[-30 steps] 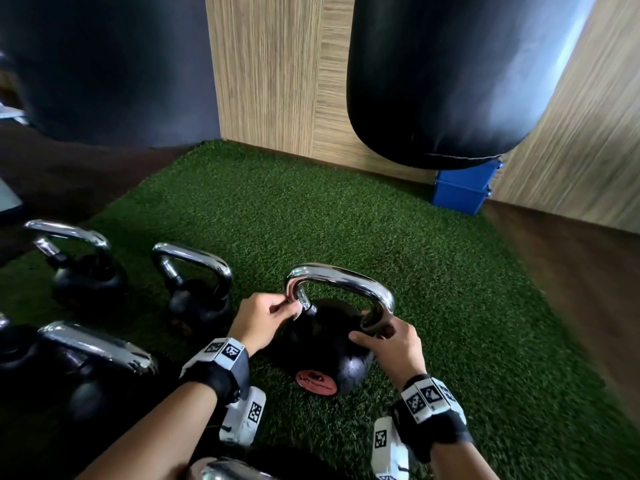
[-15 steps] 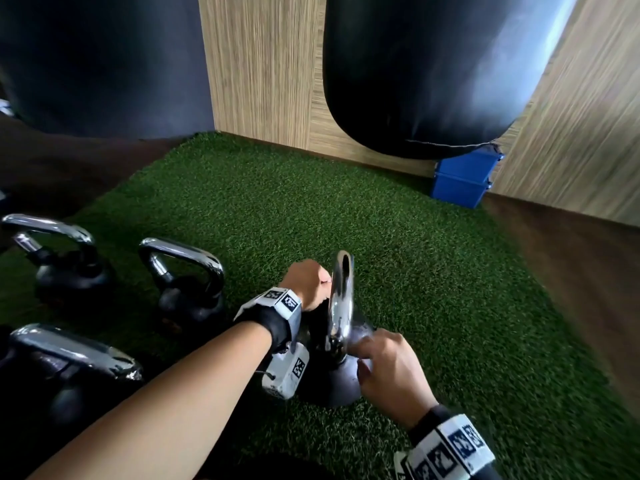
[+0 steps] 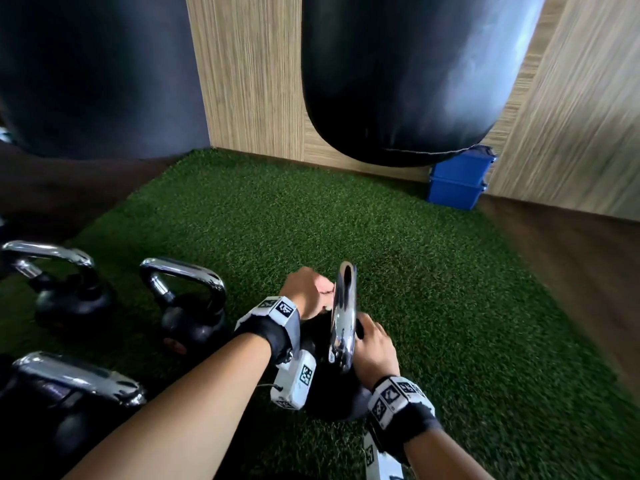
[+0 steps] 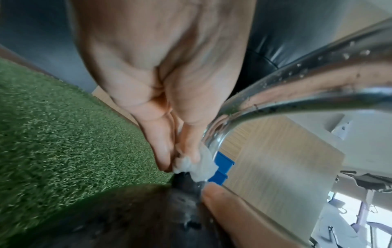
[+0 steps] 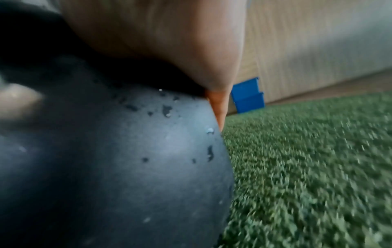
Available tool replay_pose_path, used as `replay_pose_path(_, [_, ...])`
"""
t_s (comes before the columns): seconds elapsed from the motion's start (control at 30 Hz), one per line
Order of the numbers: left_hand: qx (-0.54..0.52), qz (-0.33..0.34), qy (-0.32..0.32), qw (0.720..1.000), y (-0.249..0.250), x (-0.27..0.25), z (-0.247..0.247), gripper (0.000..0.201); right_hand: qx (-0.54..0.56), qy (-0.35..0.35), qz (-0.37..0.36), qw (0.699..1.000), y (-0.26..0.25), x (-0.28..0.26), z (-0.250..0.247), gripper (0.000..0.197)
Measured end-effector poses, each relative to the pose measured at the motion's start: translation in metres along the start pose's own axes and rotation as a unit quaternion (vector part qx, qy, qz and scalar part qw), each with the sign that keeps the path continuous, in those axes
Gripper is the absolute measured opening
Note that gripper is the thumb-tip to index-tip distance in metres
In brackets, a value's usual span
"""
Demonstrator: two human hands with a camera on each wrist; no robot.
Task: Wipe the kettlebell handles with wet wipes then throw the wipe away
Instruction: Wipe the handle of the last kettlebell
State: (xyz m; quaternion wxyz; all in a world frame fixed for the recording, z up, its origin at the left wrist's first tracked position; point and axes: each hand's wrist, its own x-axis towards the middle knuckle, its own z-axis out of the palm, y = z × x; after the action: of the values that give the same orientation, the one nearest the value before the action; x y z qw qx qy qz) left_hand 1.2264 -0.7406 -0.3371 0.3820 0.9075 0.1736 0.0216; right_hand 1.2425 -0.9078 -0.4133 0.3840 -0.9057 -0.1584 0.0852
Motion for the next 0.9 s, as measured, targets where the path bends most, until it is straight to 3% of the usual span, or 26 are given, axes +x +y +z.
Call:
replay_pose_path(0.13, [-0.045,0.024,0.066,0.997,0.003,0.004,-0.001,0.022,0.017,0.006,-0.007,1.000,0.000,-0.002,0.000,0.060])
replay_pose_path(0.27, [-0.023,0.049,0.061,0.997,-0.001,0.003,0.003,0.013,0.019,0.017,0.002,1.000,0.001,-0.002,0.002,0.047])
replay_pose_path(0.37, [-0.103,0.050,0.067,0.991,0.003,0.007,-0.006,0.010,0.022,0.026,-0.001,0.999,0.002,-0.002,0.002,0.045])
replay_pose_path(0.43, [-0.205,0.056,0.075,0.974,0.006,0.007,-0.013,0.016,0.028,0.029,0.002,0.999,0.001,-0.002,0.002,0.045])
replay_pose_path(0.53, [-0.380,0.011,0.016,0.925,0.007,0.003,-0.022,0.027,0.033,0.030,0.008,0.999,0.000,-0.002,0.003,0.046])
replay_pose_path(0.63, [-0.427,0.011,-0.030,0.904,0.008,-0.003,-0.031,0.026,0.037,0.030,0.014,0.999,0.002,-0.002,0.003,0.046])
replay_pose_path(0.7, [-0.421,0.019,-0.038,0.906,0.011,-0.006,-0.037,0.021,0.040,0.029,0.021,0.999,0.002,-0.001,0.004,0.046])
replay_pose_path(0.8, [-0.364,-0.002,-0.001,0.931,0.023,-0.007,-0.039,0.016,0.038,0.034,0.023,0.998,0.003,0.000,0.005,0.047])
replay_pose_path(0.9, [-0.370,-0.033,-0.006,0.928,0.030,-0.013,-0.039,0.012,0.039,0.033,0.024,0.998,0.005,0.000,0.005,0.048])
